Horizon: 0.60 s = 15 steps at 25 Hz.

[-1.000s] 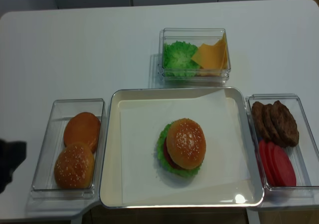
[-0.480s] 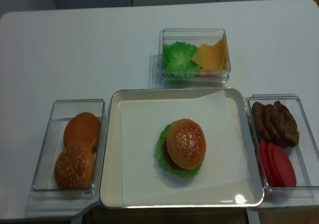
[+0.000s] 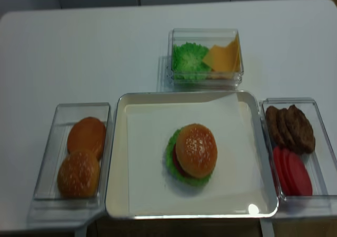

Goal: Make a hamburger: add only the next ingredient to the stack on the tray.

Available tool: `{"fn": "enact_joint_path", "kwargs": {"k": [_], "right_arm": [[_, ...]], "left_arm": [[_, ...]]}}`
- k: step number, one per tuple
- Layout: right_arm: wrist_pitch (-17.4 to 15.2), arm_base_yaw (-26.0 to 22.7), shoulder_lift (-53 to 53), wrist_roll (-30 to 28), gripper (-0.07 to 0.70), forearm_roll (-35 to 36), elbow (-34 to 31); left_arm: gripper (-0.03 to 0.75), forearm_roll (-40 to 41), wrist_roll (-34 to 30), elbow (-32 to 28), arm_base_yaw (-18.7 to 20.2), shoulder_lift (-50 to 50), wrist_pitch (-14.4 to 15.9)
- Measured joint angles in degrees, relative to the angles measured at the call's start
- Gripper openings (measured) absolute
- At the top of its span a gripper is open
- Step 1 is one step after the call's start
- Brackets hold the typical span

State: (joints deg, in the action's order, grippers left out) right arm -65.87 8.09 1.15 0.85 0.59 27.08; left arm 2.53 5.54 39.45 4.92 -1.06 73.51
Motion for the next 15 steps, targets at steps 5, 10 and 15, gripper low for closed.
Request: {"fn": "enact_joint_path", "kwargs": {"k": [5,10,15], "right_arm": [[0.0,0.0,0.0,0.0,0.404,0.0,0.0],[0.0,0.0,0.0,0.0,0.404,0.0,0.0],[0.0,0.0,0.0,0.0,0.404,0.0,0.0]], "left_arm": [[0.521,0.0,-0.4,-3.1,0.0,0.0,0.0],[0.519,0.0,-0.4,-7.0,0.0,0.0,0.1],[0.482,0.0,-0.4,-9.4,0.0,0.0,-0.8]]}}
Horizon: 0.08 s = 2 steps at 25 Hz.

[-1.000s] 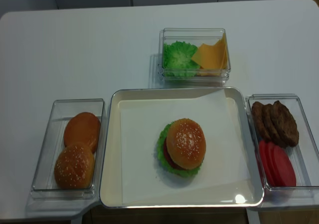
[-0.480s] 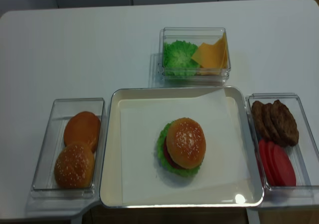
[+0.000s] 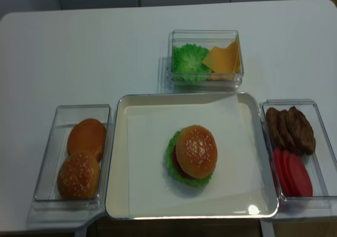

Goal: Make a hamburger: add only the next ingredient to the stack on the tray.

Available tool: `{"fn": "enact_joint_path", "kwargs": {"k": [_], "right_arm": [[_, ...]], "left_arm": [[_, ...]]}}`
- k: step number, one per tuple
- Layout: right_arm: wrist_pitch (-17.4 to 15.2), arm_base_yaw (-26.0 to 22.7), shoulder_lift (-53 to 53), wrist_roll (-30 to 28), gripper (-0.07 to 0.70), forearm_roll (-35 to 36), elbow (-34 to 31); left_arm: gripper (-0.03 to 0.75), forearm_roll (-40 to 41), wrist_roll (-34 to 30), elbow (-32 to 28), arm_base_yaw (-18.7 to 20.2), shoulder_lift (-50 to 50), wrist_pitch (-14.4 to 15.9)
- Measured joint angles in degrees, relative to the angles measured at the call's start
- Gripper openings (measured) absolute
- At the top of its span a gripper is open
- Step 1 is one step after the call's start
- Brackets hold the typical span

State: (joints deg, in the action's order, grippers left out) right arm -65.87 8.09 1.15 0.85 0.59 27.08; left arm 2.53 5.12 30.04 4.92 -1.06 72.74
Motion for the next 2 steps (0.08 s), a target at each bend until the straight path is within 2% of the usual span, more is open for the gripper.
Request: {"fn": "enact_joint_path", "kwargs": {"k": [2], "right_arm": [[0.0,0.0,0.0,0.0,0.404,0.0,0.0]], "left_arm": [[0.473,0.0,0.0,-0.3,0.0,0.0,-1.3]]}}
